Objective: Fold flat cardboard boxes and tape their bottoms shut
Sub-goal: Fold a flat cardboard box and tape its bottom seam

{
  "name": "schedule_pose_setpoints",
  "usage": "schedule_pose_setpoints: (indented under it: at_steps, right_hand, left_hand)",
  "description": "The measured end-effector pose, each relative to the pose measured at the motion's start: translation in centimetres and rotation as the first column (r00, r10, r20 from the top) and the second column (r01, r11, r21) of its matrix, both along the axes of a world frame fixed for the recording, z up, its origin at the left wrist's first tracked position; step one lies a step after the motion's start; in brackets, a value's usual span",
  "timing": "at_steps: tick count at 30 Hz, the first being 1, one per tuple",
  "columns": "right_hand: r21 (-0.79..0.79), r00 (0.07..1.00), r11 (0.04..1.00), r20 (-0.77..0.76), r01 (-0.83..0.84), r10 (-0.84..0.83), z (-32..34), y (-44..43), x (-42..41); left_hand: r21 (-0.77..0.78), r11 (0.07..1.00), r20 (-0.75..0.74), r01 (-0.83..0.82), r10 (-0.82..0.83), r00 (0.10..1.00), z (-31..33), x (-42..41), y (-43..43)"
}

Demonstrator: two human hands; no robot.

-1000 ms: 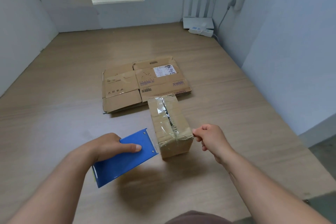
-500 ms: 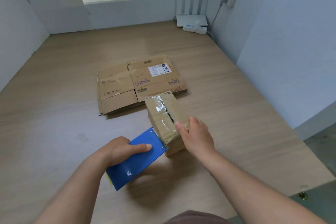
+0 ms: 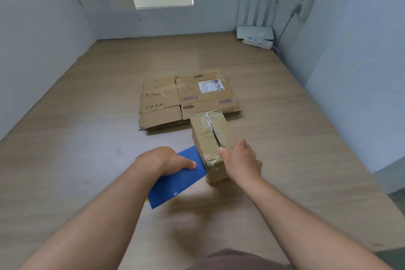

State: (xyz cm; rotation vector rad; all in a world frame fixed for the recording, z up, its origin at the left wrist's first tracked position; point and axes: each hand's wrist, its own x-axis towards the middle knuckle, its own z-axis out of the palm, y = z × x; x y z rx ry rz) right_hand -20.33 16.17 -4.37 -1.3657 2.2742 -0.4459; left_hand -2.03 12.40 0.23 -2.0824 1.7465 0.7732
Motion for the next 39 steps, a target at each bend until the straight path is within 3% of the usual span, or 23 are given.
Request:
schedule_pose_setpoints:
  at_steps: [3,4,9,13,18,20,22,24,26,28,32,37,39]
  right_hand:
    - [0.015,1.000,1.000,-0.022,-0.014,0.014,0.2,0.0,0.1]
    - [0.015,0.999,1.000,-0.029,-0.022,0.022,0.4,-0.1,0.0]
    - [0.097,0.997,0.993,0.035,-0.069,0.066,1.1,-0.9,-1.0]
    - [0.013,0.989,0.992,0.084,-0.125,0.124,0.5,-0.2,-1.3]
    - [-0.048,0.985,0.988,0.083,-0.147,0.150,0.0,0.1,-1.5]
    - [-0.062,0.983,0.987,0.098,-0.151,0.156,-0.3,0.1,-1.6]
    - [-0.072,0.979,0.984,0.109,-0.163,0.170,-0.3,0.3,-1.6]
    - [-0.078,0.976,0.983,0.131,-0.163,0.172,-0.3,0.4,-1.5]
    - [-0.066,0.977,0.985,0.135,-0.159,0.167,-0.3,0.4,-1.1]
    - [-0.040,0.981,0.986,0.096,-0.164,0.167,-0.3,0.3,-0.4]
    - [0.002,0.987,0.987,0.019,-0.161,0.161,-0.3,-0.1,0.7]
    - [-0.088,0.933,0.977,0.291,-0.194,0.211,-0.9,-0.9,-2.3]
    - [-0.123,0.911,0.962,0.310,-0.244,0.271,-0.8,-1.1,-3.3]
  left_hand:
    - [-0.063,0.971,0.383,0.231,-0.190,0.904,-0.8,0.4,1.2]
    - [-0.067,0.971,0.418,0.230,-0.182,0.890,-1.2,0.9,1.3]
    - [-0.138,0.990,0.260,0.029,0.008,0.965,-3.2,3.8,2.4]
    - [-0.187,0.979,0.128,-0.078,0.103,0.986,-6.0,4.8,3.9]
    - [-0.321,0.940,0.130,-0.119,0.168,0.977,-7.2,3.7,5.7]
    - [-0.522,0.837,-0.134,-0.161,0.107,0.985,-6.8,1.6,6.4]
    - [-0.571,0.787,-0.459,-0.234,-0.069,0.886,-5.5,-1.7,7.0]
    - [-0.471,0.832,-0.674,-0.292,-0.125,0.728,-4.7,-4.9,6.9]
    - [-0.272,0.875,-0.813,-0.400,0.013,0.581,-4.5,-6.8,6.3]
    - [-0.129,0.873,-0.843,-0.470,0.152,0.516,-4.7,-7.5,5.8]
    - [-0.043,0.823,-0.829,-0.566,0.287,0.480,-5.4,-7.4,5.3]
    - [-0.036,0.827,-0.847,-0.561,0.272,0.456,-6.3,-6.6,4.9]
    - [-0.001,0.824,-0.853,-0.566,0.295,0.431,-6.3,-6.5,4.8]
